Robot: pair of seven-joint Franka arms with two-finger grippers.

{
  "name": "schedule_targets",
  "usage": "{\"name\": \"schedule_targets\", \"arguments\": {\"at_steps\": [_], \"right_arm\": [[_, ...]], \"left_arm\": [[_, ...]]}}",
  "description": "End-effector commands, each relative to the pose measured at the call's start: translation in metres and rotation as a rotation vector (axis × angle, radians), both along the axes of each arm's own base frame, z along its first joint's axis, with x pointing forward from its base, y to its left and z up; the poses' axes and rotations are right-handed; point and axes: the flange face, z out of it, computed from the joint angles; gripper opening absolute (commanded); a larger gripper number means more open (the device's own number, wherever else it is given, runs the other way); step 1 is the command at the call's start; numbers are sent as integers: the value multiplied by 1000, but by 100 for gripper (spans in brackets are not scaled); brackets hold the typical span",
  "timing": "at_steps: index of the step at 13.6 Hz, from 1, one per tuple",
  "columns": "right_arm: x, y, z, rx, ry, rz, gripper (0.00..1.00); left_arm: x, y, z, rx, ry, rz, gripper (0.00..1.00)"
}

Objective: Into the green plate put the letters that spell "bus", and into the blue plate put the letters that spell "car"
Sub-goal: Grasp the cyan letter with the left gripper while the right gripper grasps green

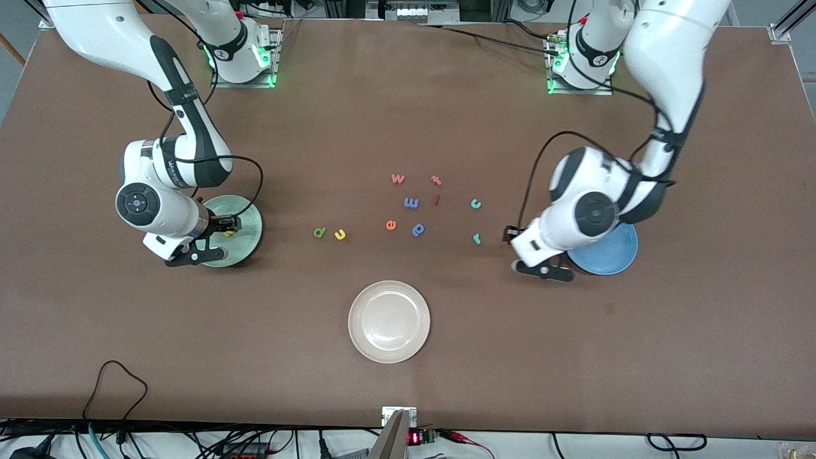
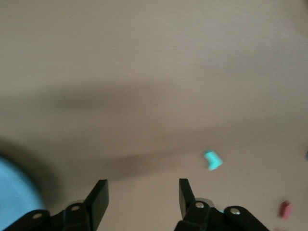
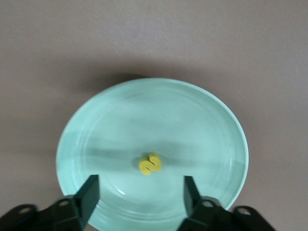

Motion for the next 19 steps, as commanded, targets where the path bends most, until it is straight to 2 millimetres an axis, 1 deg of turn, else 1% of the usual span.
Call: {"name": "schedule_targets", "arguments": {"at_steps": [1, 2, 3, 4, 6, 8, 9, 10, 12, 13, 15, 17, 19], "right_arm": [[-1, 43, 16, 4, -51, -12, 74], [-3, 65, 18, 3, -69, -20, 63], [-5, 84, 18, 0, -81, -36, 54], [-7, 99, 18, 0, -93, -47, 51], [-15, 130, 18, 2, -111, -80, 50], [-23, 161, 4, 10, -137, -137, 49], [-25, 172, -4, 16, -153, -161, 48], [-29, 183, -15, 17, -164, -195, 48], [-29, 204, -25, 20, -183, -266, 48], [-26, 210, -27, 21, -191, -290, 48], [-26, 218, -35, 19, -189, -296, 48], [-25, 217, -37, 20, -190, -303, 48], [-26, 217, -42, 18, -186, -304, 48]], "left_arm": [[0, -36, -24, 20, 2, 103, 60], [2, -37, -29, 18, -13, 164, 59], [0, -41, -38, 25, -9, 227, 58], [-3, -48, -41, 28, -7, 256, 57], [-4, -50, -49, 33, -2, 292, 54], [-8, -54, -53, 42, 8, 326, 49], [-12, -62, -54, 45, 11, 329, 48], [-13, -64, -54, 46, 11, 337, 47], [-16, -63, -58, 56, 21, 357, 47], [-17, -64, -59, 60, 23, 373, 47], [-21, -68, -63, 65, 31, 373, 45], [-22, -67, -66, 68, 35, 377, 45], [-23, -67, -70, 73, 41, 388, 41]]}}
